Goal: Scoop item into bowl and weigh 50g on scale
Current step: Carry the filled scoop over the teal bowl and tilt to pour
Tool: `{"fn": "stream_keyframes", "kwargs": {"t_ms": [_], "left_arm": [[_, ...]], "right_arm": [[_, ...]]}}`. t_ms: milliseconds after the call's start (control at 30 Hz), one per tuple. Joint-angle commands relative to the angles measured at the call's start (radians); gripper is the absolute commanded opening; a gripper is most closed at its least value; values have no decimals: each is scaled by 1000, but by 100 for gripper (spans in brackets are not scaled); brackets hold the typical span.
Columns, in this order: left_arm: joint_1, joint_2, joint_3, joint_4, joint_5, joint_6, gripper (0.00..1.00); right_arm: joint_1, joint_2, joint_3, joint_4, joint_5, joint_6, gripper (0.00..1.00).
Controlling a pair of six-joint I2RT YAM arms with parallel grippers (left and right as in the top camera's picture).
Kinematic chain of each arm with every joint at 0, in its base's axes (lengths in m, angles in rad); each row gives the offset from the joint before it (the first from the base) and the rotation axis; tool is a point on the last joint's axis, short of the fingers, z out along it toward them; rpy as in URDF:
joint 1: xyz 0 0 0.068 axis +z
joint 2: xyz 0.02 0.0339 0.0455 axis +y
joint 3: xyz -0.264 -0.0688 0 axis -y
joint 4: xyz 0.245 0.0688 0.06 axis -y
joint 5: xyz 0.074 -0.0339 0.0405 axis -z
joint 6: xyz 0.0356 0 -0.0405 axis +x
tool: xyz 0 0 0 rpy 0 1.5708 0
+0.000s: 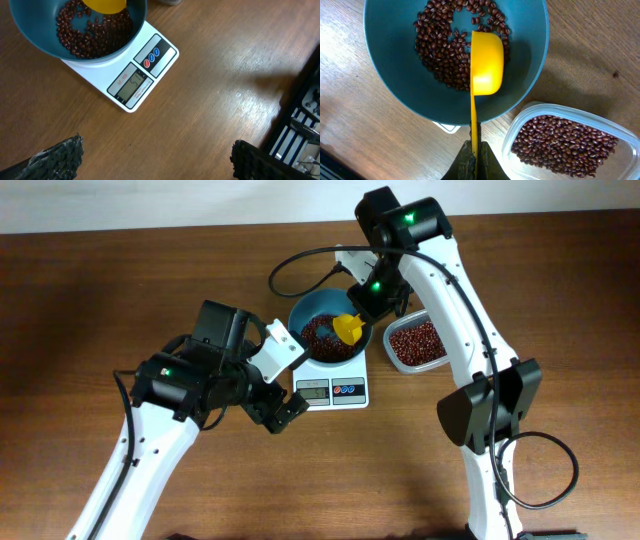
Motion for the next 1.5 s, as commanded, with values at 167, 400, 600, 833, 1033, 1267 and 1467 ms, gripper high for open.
{"fn": "stream_keyframes", "kwargs": {"t_ms": [167, 400, 600, 833, 1033, 1267, 1467], "left_arm": [[-2, -2, 14, -2, 13, -10, 99], [-2, -2, 14, -2, 13, -10, 99], [-2, -2, 14, -2, 13, -10, 99], [-2, -2, 14, -2, 13, -10, 99], [-2, -2, 14, -2, 13, -10, 99], [-2, -2, 14, -2, 13, -10, 99], [-2, -2, 14, -2, 13, -10, 99]], "right_arm": [[19, 21, 12, 0, 15, -33, 4], [32, 23, 12, 5, 5, -48, 4], [33, 37, 12, 7, -2, -48, 4], [35, 38, 12, 4, -50, -48, 4], [35, 38, 13, 3, -100, -48, 4], [34, 37, 14, -4, -147, -48, 4], [34, 37, 26, -11, -206, -51, 4]]}}
